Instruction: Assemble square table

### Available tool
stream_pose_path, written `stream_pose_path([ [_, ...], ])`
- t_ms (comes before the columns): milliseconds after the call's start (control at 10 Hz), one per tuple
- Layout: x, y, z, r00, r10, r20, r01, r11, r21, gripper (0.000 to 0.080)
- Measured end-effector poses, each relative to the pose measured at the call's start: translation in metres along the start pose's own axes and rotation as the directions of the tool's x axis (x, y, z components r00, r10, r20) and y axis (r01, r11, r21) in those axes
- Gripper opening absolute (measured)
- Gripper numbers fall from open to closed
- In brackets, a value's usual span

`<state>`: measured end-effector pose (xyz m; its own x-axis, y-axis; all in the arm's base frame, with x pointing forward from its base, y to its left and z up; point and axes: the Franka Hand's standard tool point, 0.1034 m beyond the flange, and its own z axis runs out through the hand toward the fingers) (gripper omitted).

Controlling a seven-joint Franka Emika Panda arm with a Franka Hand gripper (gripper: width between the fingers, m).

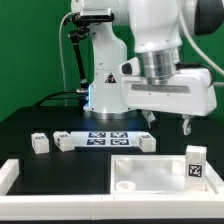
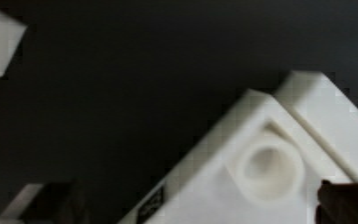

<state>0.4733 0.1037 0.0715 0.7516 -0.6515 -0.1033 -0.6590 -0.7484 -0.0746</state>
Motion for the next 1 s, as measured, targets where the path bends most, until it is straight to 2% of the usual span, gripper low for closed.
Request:
stream_pose_path([
  [300,0.004,0.003,0.0,0.96,-0.279,-0.001,0.279,0.96,-0.006,0.0649],
  [400,0.009,0.009,0.001,0.88,-0.475,0.01,0.475,0.88,-0.004,0.0649],
  [600,0.01,0.015,0.002,0.677,-0.735,0.023,0.736,0.677,-0.018,0.0649],
  [700,0.013,0.024,0.002,0.639,-0.769,-0.007,0.768,0.639,-0.025,0.0649],
  [900,0.013,0.026,0.003,0.601,-0.799,0.009,0.799,0.601,-0.031,0.0649],
  [1000,0.012,0.027,0.004,0.61,-0.792,0.022,0.792,0.61,-0.028,0.0649],
])
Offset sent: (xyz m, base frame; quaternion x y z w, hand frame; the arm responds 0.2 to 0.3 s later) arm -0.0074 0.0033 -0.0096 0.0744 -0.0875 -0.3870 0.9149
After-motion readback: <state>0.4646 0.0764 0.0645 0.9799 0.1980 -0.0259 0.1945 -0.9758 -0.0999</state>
